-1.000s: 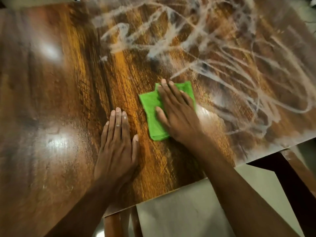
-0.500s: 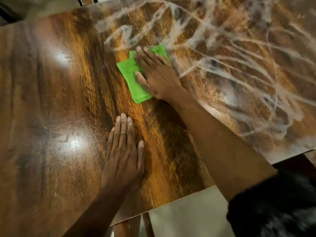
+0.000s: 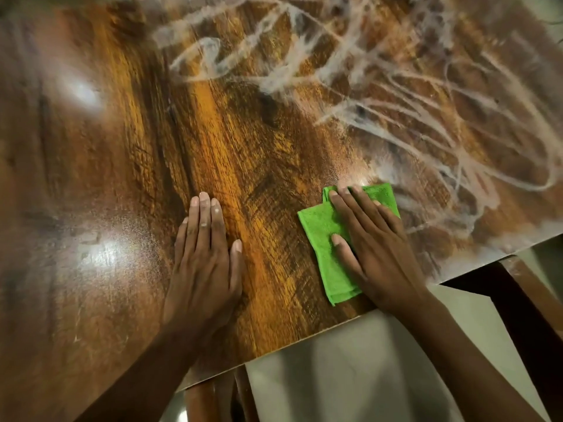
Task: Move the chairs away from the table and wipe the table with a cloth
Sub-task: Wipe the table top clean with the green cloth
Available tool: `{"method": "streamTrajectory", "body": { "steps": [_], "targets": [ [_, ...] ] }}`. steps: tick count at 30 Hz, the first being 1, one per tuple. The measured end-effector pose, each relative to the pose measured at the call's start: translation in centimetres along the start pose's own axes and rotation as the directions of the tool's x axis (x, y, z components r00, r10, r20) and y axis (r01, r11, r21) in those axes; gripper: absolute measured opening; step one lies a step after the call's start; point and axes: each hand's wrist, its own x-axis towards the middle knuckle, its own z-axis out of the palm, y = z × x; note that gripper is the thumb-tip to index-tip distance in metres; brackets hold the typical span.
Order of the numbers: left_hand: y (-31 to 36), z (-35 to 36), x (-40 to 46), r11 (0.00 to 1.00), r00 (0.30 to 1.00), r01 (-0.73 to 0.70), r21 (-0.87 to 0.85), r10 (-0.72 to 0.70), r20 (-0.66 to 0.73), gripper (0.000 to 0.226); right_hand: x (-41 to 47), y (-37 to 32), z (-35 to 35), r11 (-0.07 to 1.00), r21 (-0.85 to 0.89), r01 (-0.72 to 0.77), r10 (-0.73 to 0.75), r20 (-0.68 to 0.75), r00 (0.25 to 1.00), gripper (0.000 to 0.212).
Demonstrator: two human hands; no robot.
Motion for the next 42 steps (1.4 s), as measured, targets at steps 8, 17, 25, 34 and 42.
{"method": "streamTrajectory", "body": {
  "steps": [8,17,25,34,42],
  "targets": [
    [0.1,-0.4,-0.1,1.000,1.000,0.006,-0.008,-0.006,0.007,0.069,6.1,-1.5,1.1,0.998,-0.044,-0.035,0.034,-0.032,0.999,0.065],
    [0.1,-0.6,-0.2,1.000,1.000,-0.002,-0.030,0.003,0.025,0.069,-3.1,1.1,0.3,0.997,-0.014,-0.079,0.079,-0.045,0.996,0.065],
    [0.2,-0.6,-0.2,0.999,1.000,-0.016,-0.048,0.016,0.001,0.069,-2.5,5.1,0.0,0.946,-0.009,-0.323,0.321,-0.093,0.942,0.066],
    [1.7,-3.1,0.6,0.971,0.980,-0.041,0.236,-0.007,0.197,0.068,-4.4,1.4,-8.8,0.932,0.049,-0.358,0.345,0.175,0.922,0.069],
    [17.4,-20.6,-1.1,0.849,0.824,-0.511,0.132,0.440,0.357,0.072,-25.9,-6.1,-22.0,0.649,0.059,-0.758,0.745,0.151,0.650,0.070]
  ]
}}
